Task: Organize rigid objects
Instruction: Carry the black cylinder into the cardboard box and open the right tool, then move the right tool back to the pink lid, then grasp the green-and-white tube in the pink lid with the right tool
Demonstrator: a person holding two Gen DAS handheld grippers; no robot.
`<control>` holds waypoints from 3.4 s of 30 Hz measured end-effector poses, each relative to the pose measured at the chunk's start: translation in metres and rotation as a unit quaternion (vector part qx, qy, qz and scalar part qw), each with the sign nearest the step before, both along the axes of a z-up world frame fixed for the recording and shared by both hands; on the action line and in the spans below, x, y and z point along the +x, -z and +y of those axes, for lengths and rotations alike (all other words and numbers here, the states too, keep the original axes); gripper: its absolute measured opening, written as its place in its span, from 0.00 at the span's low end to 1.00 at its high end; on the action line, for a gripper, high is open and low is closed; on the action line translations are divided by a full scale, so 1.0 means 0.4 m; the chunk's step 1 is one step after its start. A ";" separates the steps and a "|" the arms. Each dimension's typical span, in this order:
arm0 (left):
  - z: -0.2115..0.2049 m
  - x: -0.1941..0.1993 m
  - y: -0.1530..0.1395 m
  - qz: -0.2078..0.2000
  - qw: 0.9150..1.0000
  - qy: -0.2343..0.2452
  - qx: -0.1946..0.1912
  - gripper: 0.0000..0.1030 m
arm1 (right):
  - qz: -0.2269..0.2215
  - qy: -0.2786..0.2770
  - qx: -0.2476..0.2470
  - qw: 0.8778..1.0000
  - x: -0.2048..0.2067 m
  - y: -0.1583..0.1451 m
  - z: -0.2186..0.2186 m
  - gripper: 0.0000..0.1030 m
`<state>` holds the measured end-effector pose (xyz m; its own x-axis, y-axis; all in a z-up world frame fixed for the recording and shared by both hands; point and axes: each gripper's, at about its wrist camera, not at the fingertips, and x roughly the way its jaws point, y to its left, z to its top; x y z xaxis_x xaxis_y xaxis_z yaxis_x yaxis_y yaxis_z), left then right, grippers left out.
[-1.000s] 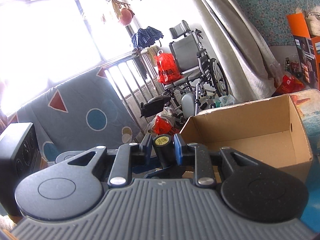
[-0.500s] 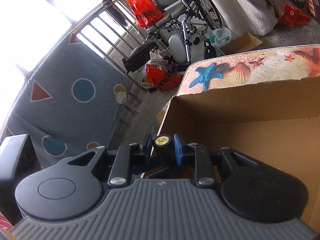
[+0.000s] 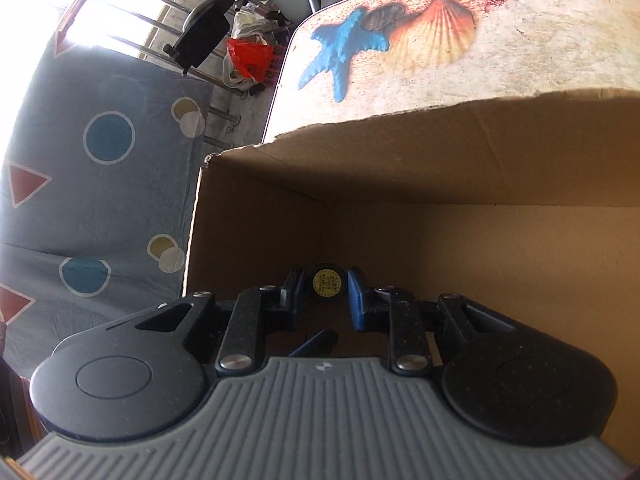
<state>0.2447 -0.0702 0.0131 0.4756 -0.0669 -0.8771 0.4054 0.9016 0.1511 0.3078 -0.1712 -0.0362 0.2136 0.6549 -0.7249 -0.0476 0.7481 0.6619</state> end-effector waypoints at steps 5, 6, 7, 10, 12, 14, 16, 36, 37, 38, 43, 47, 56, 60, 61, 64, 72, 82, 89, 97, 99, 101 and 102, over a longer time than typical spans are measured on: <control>0.013 -0.003 -0.017 -0.011 1.000 -0.004 -0.003 0.46 | -0.024 0.000 -0.022 0.999 0.040 0.007 0.040 0.24; 0.016 -0.003 -0.023 -0.016 1.000 -0.004 -0.005 0.47 | -0.027 0.001 -0.025 0.999 0.045 0.009 0.045 0.27; 0.017 -0.005 -0.028 -0.018 1.000 -0.005 -0.007 0.48 | -0.029 0.004 -0.023 0.999 0.050 0.010 0.045 0.32; 0.025 -0.016 -0.053 -0.026 0.999 -0.008 -0.021 0.49 | -0.043 0.017 -0.015 0.999 0.052 -0.002 0.026 0.46; 0.035 -0.033 -0.077 -0.037 0.999 -0.010 -0.035 0.49 | -0.055 0.025 -0.013 0.998 0.039 -0.025 0.009 0.47; 0.046 -0.052 -0.106 -0.045 0.997 -0.012 -0.055 0.49 | -0.065 0.033 -0.005 0.997 0.018 -0.054 -0.015 0.47; 0.059 -0.078 -0.138 -0.056 0.995 -0.016 -0.077 0.49 | -0.082 0.043 0.003 0.996 -0.016 -0.095 -0.047 0.47; 0.045 -0.538 -0.056 -0.071 0.981 0.085 -0.156 0.54 | -0.213 0.156 0.041 0.964 -0.813 -0.147 -0.349 0.47; 0.028 -0.542 -0.034 -0.069 0.983 0.090 -0.147 0.52 | -0.205 0.165 0.031 0.964 -0.835 -0.114 -0.344 0.47; 0.008 -0.548 -0.008 -0.070 0.984 0.097 -0.134 0.50 | -0.194 0.177 0.020 0.965 -0.857 -0.074 -0.335 0.47; -0.069 -0.555 0.088 -0.058 0.985 0.143 -0.083 0.43 | -0.162 0.205 0.010 0.965 -0.910 0.036 -0.312 0.44; -0.110 -0.549 0.128 -0.052 0.984 0.163 -0.056 0.38 | -0.159 0.203 0.010 0.966 -0.903 0.069 -0.286 0.41; -0.167 -0.547 0.165 -0.061 0.981 0.184 -0.023 0.21 | -0.149 0.191 0.004 0.970 -0.846 0.101 -0.252 0.19; -0.168 -0.563 0.155 -0.071 0.979 0.190 -0.030 0.17 | -0.163 0.188 0.000 0.969 -0.849 0.089 -0.243 0.15; -0.169 -0.568 0.152 -0.075 0.978 0.192 -0.030 0.16 | -0.167 0.187 -0.004 0.968 -0.851 0.083 -0.241 0.13; -0.168 -0.586 0.135 -0.086 0.977 0.194 -0.034 0.16 | -0.176 0.186 -0.005 0.967 -0.860 0.067 -0.236 0.12; -0.143 -0.638 0.071 -0.124 0.972 0.195 -0.051 0.15 | -0.202 0.181 0.002 0.963 -0.895 0.012 -0.225 0.12; -0.119 -0.649 0.067 -0.115 0.973 0.190 -0.062 0.16 | -0.127 0.230 0.094 0.960 -0.909 0.058 -0.284 0.15; -0.094 -0.632 0.095 -0.074 0.980 0.160 -0.094 0.15 | -0.056 0.245 0.141 0.958 -0.890 0.129 -0.288 0.27; -0.060 -0.614 0.091 -0.052 0.980 0.133 -0.136 0.15 | -0.022 0.249 0.172 0.953 -0.872 0.170 -0.269 0.30; -0.049 -0.611 0.088 -0.047 0.980 0.128 -0.147 0.15 | -0.017 0.252 0.177 0.951 -0.871 0.176 -0.265 0.30; -0.043 -0.610 0.083 -0.045 0.979 0.124 -0.155 0.15 | -0.016 0.255 0.179 0.950 -0.871 0.179 -0.264 0.29; -0.041 -0.610 0.080 -0.045 0.979 0.123 -0.157 0.15 | -0.016 0.256 0.182 0.949 -0.872 0.181 -0.264 0.29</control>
<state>0.0005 -0.0865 -0.0189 0.4850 -0.4486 -0.7507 0.6136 0.7862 -0.0734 -0.0410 -0.2768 -0.1085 0.5896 0.6655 -0.4577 0.2357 0.4002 0.8856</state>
